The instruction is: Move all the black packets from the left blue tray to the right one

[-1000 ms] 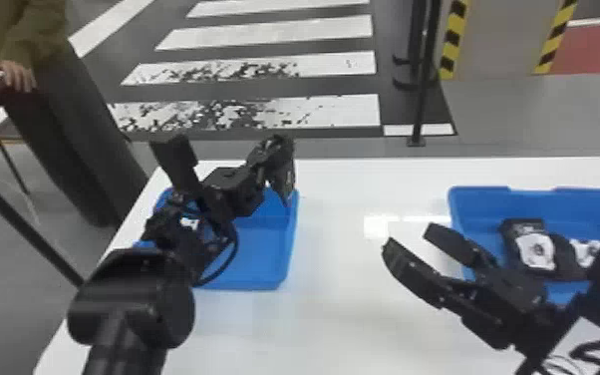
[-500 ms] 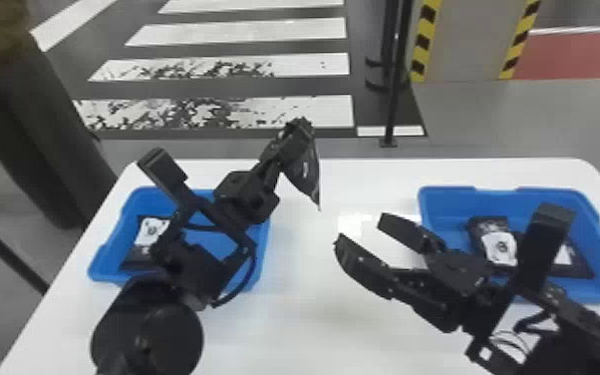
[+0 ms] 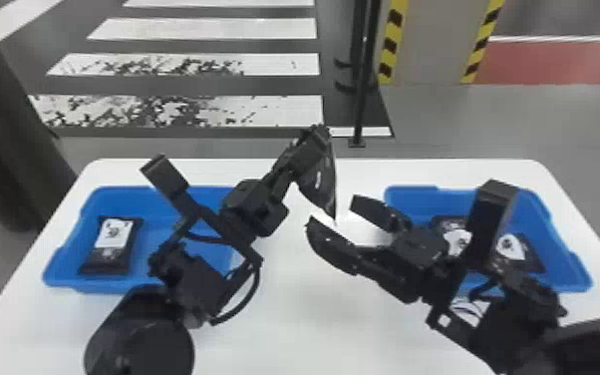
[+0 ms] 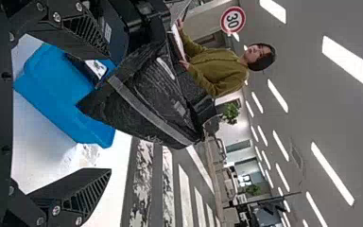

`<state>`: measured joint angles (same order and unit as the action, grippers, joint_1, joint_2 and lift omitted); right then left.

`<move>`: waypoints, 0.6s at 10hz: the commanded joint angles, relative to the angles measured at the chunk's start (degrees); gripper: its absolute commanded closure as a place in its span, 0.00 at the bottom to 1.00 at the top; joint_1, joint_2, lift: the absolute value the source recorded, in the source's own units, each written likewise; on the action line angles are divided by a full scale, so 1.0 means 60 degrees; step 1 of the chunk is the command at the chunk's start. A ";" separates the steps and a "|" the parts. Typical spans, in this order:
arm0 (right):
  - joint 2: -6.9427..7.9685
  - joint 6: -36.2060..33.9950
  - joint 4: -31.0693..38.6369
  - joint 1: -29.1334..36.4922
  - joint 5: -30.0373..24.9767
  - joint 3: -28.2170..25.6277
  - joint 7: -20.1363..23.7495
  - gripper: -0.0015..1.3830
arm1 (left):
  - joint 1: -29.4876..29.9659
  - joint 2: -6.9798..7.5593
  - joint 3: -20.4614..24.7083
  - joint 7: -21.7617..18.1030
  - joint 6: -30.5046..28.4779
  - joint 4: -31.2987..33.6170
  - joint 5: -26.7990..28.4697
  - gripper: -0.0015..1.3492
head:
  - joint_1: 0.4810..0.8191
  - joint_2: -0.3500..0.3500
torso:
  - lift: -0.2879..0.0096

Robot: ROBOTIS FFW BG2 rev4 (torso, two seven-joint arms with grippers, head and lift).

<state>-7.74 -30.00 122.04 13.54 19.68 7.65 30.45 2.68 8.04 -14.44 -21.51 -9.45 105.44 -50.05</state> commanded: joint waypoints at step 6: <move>0.0000 0.0453 0.0085 -0.0335 -0.0728 -0.0209 -0.0314 0.77 | 0.0115 0.0081 -0.0107 0.0040 -0.0791 0.0275 0.0020 0.89 | 0.59 0.43 | 0.50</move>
<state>-7.74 -27.29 122.01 11.41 15.63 6.44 28.55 3.23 8.51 -15.17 -21.30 -13.85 107.10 -49.96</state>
